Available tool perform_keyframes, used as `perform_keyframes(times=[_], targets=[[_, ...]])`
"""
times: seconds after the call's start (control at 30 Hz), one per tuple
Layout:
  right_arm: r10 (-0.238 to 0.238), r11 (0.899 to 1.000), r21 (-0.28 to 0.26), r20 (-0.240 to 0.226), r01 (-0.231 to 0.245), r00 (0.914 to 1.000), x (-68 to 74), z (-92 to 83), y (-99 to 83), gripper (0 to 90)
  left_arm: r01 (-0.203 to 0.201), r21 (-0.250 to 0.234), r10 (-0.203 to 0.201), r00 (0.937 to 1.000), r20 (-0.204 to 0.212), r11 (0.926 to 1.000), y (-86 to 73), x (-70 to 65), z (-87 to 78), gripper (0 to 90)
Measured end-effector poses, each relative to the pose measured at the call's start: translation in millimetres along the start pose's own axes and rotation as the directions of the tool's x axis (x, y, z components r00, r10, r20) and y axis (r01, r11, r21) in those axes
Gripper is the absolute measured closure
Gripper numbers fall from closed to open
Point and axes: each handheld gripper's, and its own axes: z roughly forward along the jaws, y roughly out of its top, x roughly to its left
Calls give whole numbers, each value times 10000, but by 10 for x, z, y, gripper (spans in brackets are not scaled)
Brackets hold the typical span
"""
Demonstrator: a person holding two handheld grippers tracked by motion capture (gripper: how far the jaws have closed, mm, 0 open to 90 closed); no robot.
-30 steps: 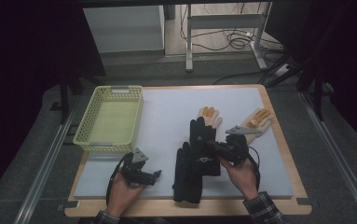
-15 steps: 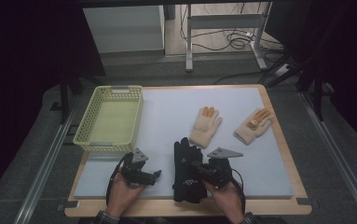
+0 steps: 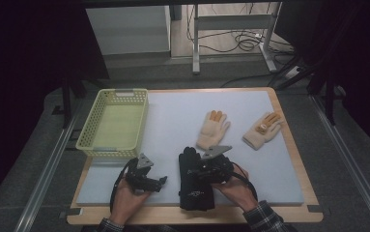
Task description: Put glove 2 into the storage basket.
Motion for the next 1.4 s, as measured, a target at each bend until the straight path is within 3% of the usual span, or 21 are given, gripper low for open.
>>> perform_keyframes(times=[0.07, 0.13, 0.17, 0.23, 0.37, 0.47, 0.57, 0.7, 0.87, 0.93, 1.03, 1.07, 1.13, 1.27, 1.4], targets=[[-297, 9985, 454, -177, 305, 9994, -23, 127, -13, 499, -20, 18, 20, 10000, 2, 10000, 0, 1, -2, 55], [-661, 9948, 760, -272, 680, 9974, -22, 210, -43, 647, -25, 22, 25, 10000, 1, 10000, 0, 1, -1, 55], [-634, 9947, 771, -576, 678, 9963, -24, 218, -43, 713, -24, 22, 24, 10000, 0, 10000, 0, 0, -1, 55], [-669, 9933, 901, -556, 717, 9962, -22, 220, -29, 824, -20, 11, 20, 10000, 2, 10000, 0, 0, 0, 55], [-501, 9940, 955, -276, 526, 9984, 9, 212, -1, 869, -23, 27, 23, 10000, 3, 10000, 1, 1, -1, 55], [545, 9976, 439, -274, -533, 9981, -3, 122, 8, 872, -10, 14, 10, 10000, 5, 10000, 1, 1, 0, 55], [1509, 9884, -124, -371, -1514, 9879, -22, 0, 31, 872, -24, 31, 24, 10000, 7, 10000, 1, 2, -1, 55], [1936, 9792, -594, -141, -1941, 9810, 3, -129, 90, 872, -43, 35, 43, 10000, 3, 10000, 2, 4, -2, 55], [2822, 9535, -1035, -223, -2830, 9591, 29, -174, 135, 871, -42, 27, 42, 10000, 2, 10000, 1, 3, -2, 55], [2832, 9534, -1125, 152, -2798, 9589, 49, -139, 129, 870, -39, 32, 39, 10000, 6, 10000, 1, 3, -2, 55], [2558, 9646, -758, 384, -2524, 9660, 30, -20, 62, 835, 1, 1, -1, 10000, 3, 10000, 0, 0, 0, 55], [2319, 9715, -625, 516, -2286, 9714, 18, 18, 30, 790, -23, 21, 23, 10000, 6, 10000, 0, 2, -2, 55], [2149, 9758, -535, 555, -2120, 9750, -12, 36, -25, 665, -19, 19, 19, 10000, 9, 10000, 0, 2, -2, 55], [1771, 9831, -619, 860, -1721, 9804, -30, -122, -115, 673, -20, 23, 20, 10000, 12, 10000, 1, 2, -2, 55], [1656, 9856, -506, 1025, -1611, 9809, -55, -293, -276, 728, -57, 59, 57, 10000, 10, 10000, 1, 3, -4, 55]])
